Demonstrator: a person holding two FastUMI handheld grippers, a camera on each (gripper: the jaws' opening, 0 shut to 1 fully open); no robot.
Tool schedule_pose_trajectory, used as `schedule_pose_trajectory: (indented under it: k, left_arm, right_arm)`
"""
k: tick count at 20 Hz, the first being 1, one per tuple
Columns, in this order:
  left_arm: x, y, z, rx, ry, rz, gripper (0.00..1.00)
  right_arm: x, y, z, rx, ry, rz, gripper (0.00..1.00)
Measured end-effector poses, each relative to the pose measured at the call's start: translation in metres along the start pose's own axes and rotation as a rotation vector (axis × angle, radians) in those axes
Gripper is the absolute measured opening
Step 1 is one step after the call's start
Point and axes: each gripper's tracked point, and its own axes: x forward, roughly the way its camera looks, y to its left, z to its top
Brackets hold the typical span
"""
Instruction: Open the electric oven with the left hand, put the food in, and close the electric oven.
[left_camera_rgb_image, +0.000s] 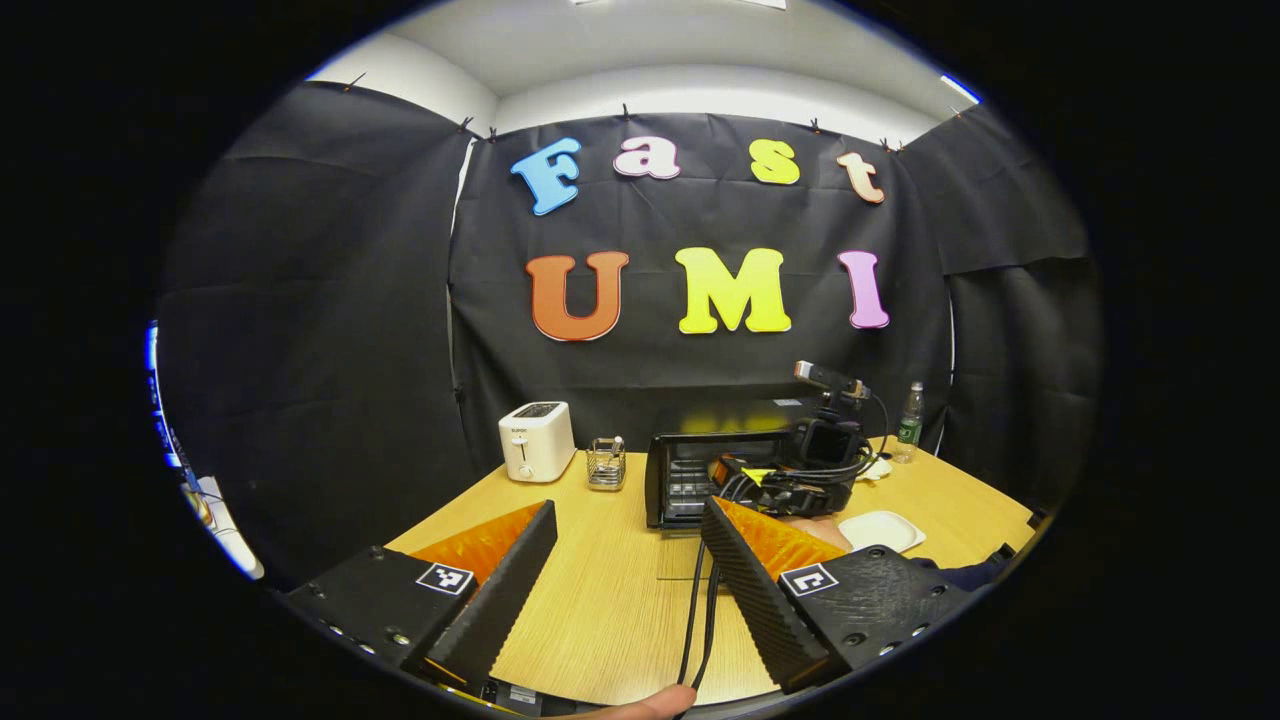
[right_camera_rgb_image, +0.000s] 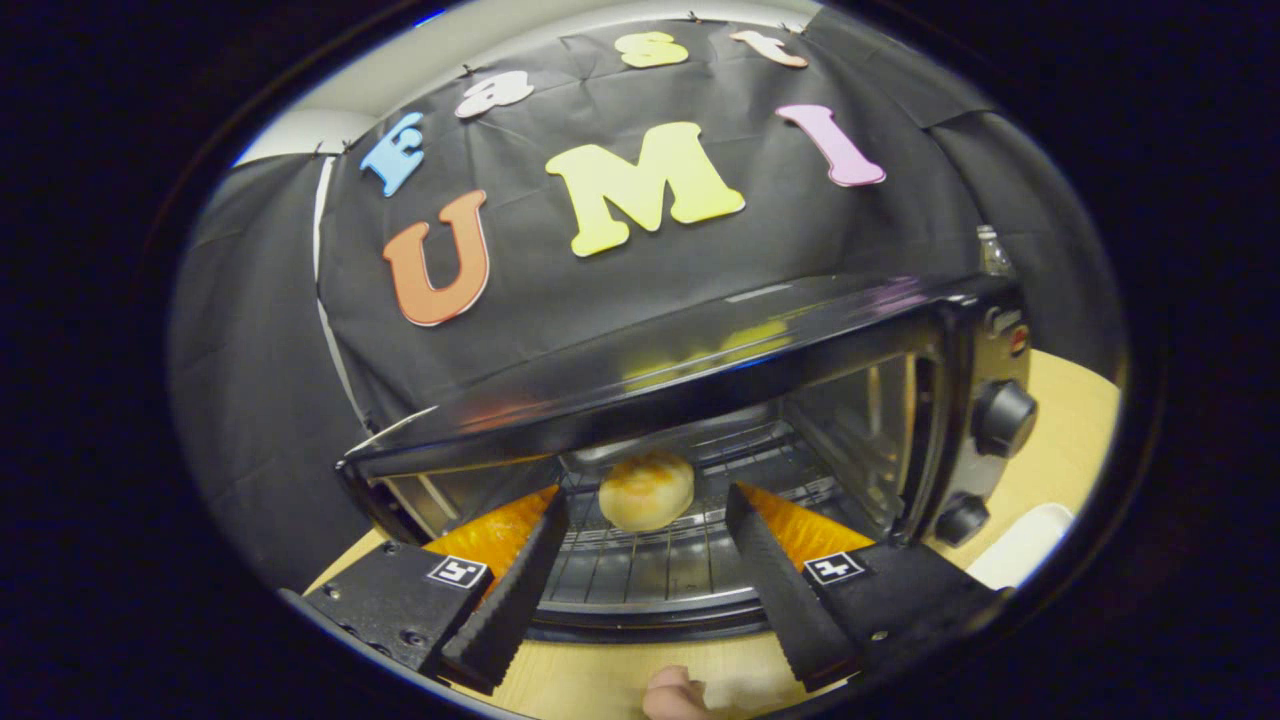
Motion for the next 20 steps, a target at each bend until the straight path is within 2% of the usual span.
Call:
schedule_pose_trajectory:
  k: [5, 9, 12, 13, 14, 18, 20]
  left_arm:
    - [-0.004, -0.019, -0.006, -0.015, 0.021, -0.026, 0.96]
    - [0.001, -0.029, -0.012, -0.007, 0.041, -0.037, 0.96]
    - [0.012, -0.038, -0.016, 0.007, 0.059, -0.036, 0.96]
    - [0.016, -0.042, -0.020, 0.009, 0.073, -0.036, 1.00]
    - [0.019, -0.046, -0.024, 0.009, 0.087, -0.039, 0.96]
    - [0.038, -0.077, -0.048, 0.003, 0.164, -0.082, 0.96]
    - [0.049, -0.094, -0.064, 0.000, 0.219, -0.108, 0.96]
  right_arm:
    - [-0.064, -0.003, 0.007, -0.037, 0.007, 0.049, 0.96]
    - [-0.125, -0.003, 0.042, -0.103, -0.067, 0.112, 0.94]
    - [-0.175, -0.030, 0.072, -0.154, -0.129, 0.065, 0.94]
    - [-0.193, -0.037, 0.080, -0.166, -0.139, 0.051, 0.94]
    - [-0.212, -0.042, 0.089, -0.181, -0.151, 0.051, 0.94]
    - [-0.284, -0.074, 0.138, -0.252, -0.247, 0.001, 0.94]
    - [-0.311, -0.090, 0.151, -0.261, -0.258, -0.029, 0.94]
